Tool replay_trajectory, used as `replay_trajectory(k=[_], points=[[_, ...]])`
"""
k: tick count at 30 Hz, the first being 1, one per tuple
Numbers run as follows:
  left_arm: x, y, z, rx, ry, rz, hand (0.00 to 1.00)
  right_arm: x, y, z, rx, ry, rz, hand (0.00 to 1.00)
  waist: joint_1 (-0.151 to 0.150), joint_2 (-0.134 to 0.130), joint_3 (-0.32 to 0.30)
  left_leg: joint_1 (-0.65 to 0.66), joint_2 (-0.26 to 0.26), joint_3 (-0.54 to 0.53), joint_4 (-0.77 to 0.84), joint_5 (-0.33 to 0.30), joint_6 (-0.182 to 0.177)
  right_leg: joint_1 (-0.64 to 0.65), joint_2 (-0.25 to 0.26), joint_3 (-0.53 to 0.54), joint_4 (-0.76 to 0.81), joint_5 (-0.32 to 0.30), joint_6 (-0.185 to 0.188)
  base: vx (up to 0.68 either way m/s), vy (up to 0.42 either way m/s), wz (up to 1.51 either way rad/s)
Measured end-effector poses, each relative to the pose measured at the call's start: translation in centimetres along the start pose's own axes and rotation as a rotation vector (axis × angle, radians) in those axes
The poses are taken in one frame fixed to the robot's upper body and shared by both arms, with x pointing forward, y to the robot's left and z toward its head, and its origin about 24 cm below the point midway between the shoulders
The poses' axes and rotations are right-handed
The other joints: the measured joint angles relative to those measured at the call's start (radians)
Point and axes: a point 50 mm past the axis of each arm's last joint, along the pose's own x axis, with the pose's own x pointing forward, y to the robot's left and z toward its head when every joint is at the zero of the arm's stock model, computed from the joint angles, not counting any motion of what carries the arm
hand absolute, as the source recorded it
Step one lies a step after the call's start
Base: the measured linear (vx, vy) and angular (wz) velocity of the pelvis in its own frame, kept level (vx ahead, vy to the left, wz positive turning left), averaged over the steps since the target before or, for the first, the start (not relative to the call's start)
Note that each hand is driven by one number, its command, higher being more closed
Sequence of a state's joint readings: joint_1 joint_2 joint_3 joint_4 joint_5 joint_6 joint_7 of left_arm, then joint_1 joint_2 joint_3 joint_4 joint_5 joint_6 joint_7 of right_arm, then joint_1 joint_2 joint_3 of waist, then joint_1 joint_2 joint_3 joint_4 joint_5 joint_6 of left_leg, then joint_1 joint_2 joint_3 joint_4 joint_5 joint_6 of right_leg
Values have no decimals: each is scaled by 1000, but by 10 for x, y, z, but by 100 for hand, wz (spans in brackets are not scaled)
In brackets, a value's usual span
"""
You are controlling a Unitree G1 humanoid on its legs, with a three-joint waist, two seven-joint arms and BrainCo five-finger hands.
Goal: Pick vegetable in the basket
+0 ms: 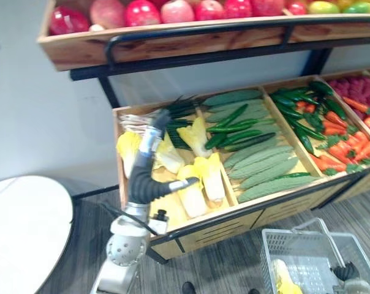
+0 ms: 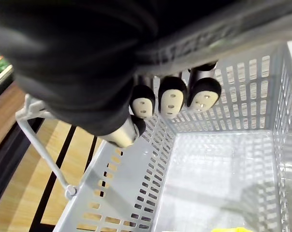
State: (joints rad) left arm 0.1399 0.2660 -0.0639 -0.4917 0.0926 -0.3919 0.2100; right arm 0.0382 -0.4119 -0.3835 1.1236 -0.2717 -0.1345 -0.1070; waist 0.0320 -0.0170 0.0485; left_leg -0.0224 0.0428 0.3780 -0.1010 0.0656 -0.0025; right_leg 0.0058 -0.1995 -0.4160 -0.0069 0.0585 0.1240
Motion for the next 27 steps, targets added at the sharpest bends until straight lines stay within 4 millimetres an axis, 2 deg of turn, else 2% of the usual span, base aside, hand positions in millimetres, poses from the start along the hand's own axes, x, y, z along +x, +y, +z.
replay_trajectory(k=[4, 6, 8, 11, 13, 14, 15, 16, 17, 18, 20, 21, 23, 26, 27], points=[[-10, 34, -4, 163, 47, 234, 0, -8, 2, -28, 115, 101, -49, 100, 3, -19, -14, -31, -10, -82, 0, 15, -4, 13, -6, -76, 8, -22, -3, 26, -5, 57], [-19, 51, -13, 238, 111, 344, 0, -14, 3, -42, 171, 149, -78, 100, 10, -22, -20, -42, -15, -112, -1, 20, -4, 21, -9, -106, 9, -29, -2, 8, 1, 52], [-33, 66, -30, 325, 215, 447, 0, -17, 4, -51, 232, 192, -104, 100, 13, -24, -21, -48, -18, -139, -1, 26, -4, 33, -9, -134, 8, -35, -2, 2, 1, 39], [-68, 83, -66, 395, 468, 567, 0, -22, 19, -58, 308, 232, -102, 100, 18, -28, -24, -56, -18, -173, -1, 31, -8, 39, -5, -164, 10, -43, -5, -1, -11, 27], [-104, 89, -93, 464, 684, 571, 0, -28, 42, -58, 353, 251, -64, 100, 16, -26, -24, -62, -19, -196, -1, 33, -11, 42, -3, -182, 10, -48, -6, 13, -20, 24], [-130, 92, -106, 492, 825, 583, 0, -31, 54, -57, 381, 259, -46, 100, 13, -25, -24, -58, -18, -200, -1, 33, -11, 51, -1, -189, 10, -51, -5, 22, -19, 13], [-144, 94, -111, 502, 896, 597, 0, -33, 59, -57, 388, 260, -37, 100, 13, -24, -25, -57, -18, -202, -1, 32, -9, 54, -1, -192, 11, -55, -6, 33, -16, 9], [-172, 97, -119, 519, 1036, 634, 0, -34, 64, -54, 405, 251, -31, 100, 11, -21, -27, -54, -18, -201, -1, 29, -6, 57, -1, -193, 10, -58, -5, 43, -12, 4], [-187, 97, -121, 526, 1107, 657, 0, -34, 66, -52, 412, 246, -31, 100, 11, -20, -28, -54, -18, -201, -1, 29, -5, 57, -2, -194, 11, -59, -6, 59, -12, 2], [-225, 99, -124, 546, 1273, 706, 0, -35, 70, -50, 421, 237, -28, 100, 11, -20, -28, -54, -18, -201, -1, 27, -4, 58, -2, -195, 10, -64, -2, 53, -10, 1], [-274, 95, -121, 539, 1492, 761, 0, -36, 73, -46, 430, 226, -23, 100, 9, -21, -29, -53, -18, -200, -1, 23, -3, 58, -4, -195, 10, -66, -3, 56, -8, 0], [-284, 92, -120, 534, 1539, 762, 0, -36, 74, -46, 432, 227, -20, 100, 9, -22, -29, -52, -19, -200, -2, 22, -2, 59, -5, -195, 10, -67, -2, 70, -7, -2], [-328, 77, -109, 505, 1760, 730, 0, -36, 76, -45, 440, 230, -20, 100, 5, -25, -29, -41, -21, -198, -2, 16, -9, 68, -5, -193, 9, -73, 2, 84, -13, -2], [-360, 61, -96, 470, 1940, 669, 0, -35, 79, -42, 443, 236, -14, 100, -1, -28, -29, -31, -19, -188, -2, 9, -12, 66, -4, -180, 10, -80, 3, 82, -21, -10], [-362, 59, -95, 463, 1958, 648, 0, -35, 80, -42, 439, 239, -10, 100, -1, -29, -28, -28, -18, -183, -2, 7, -13, 67, -4, -175, 10, -81, 3, 53, -21, -20]])
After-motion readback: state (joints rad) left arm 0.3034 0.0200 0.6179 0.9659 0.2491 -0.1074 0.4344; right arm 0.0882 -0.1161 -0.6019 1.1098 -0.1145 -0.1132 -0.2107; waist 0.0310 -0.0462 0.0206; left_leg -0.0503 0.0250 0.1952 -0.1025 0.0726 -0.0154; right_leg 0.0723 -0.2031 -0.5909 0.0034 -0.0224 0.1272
